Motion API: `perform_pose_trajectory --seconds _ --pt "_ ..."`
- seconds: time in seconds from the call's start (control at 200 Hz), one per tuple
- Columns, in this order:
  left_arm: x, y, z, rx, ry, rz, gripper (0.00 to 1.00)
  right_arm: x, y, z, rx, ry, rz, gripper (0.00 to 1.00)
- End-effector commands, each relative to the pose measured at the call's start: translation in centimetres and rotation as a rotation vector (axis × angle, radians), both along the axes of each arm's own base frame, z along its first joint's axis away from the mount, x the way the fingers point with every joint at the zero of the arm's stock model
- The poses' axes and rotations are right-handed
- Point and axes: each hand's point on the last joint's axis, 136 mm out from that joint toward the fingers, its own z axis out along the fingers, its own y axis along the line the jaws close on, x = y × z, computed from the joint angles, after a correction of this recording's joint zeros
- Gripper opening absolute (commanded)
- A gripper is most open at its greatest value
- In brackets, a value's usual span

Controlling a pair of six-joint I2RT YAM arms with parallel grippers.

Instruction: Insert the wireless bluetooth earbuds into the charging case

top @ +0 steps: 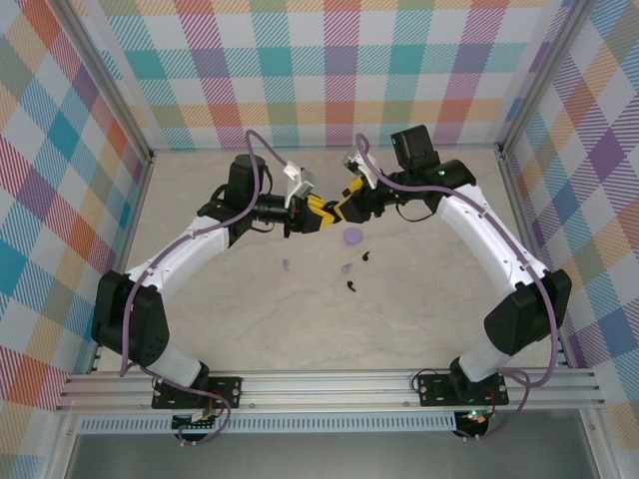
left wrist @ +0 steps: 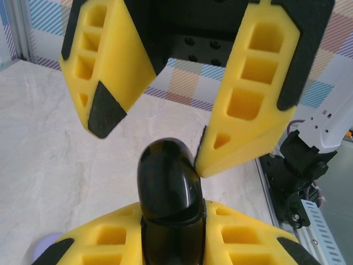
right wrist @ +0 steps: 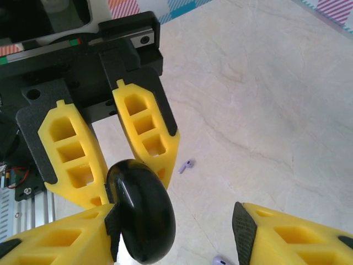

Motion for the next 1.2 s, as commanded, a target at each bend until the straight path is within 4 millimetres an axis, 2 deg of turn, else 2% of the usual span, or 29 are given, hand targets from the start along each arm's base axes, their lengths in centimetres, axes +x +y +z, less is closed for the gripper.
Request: perform_pose_trajectory --seconds 0.0,0.26,0.37,0.545,0.66,0.81,0.96,1.195 --pt "-2.9 -0.1 4.5 -0.081 -0.112 -0.115 0.18 2.7 -0.9 0.7 -0.037 -0.085 -0.105 0.57" --pt "-3.0 -0.1 4.7 -0.081 -0.116 -0.116 0.18 2.9 -1.2 0.5 -0.048 -0.079 -0.122 0.57" --pt "-2.6 -0.2 4.4 -0.072 -0.1 -0.102 0.18 2.8 -1.2 1.0 -0.036 -0.082 -0.133 0.57" --pt "-0.4 -0.1 2.8 -0.048 -0.042 -0.016 0.18 2.2 -1.7 2.7 0.003 -0.081 -0.163 0.6" --pt "0.9 0.2 2.0 -0.071 -0.009 0.021 0.18 3.1 -3.1 2.5 -0.006 -0.033 -0.271 0.62" --pt "1.8 0.9 1.1 -0.094 0.016 0.057 0.18 4.4 -5.9 -0.2 -0.029 0.14 -0.435 0.61" --pt "2.9 2.1 0.6 -0.123 0.043 0.105 0.17 4.7 -7.8 -4.7 -0.068 0.309 -0.542 0.6" --pt "2.9 3.9 -0.4 -0.134 0.063 0.139 0.17 3.6 -7.6 -10.9 -0.122 0.494 -0.561 0.57"
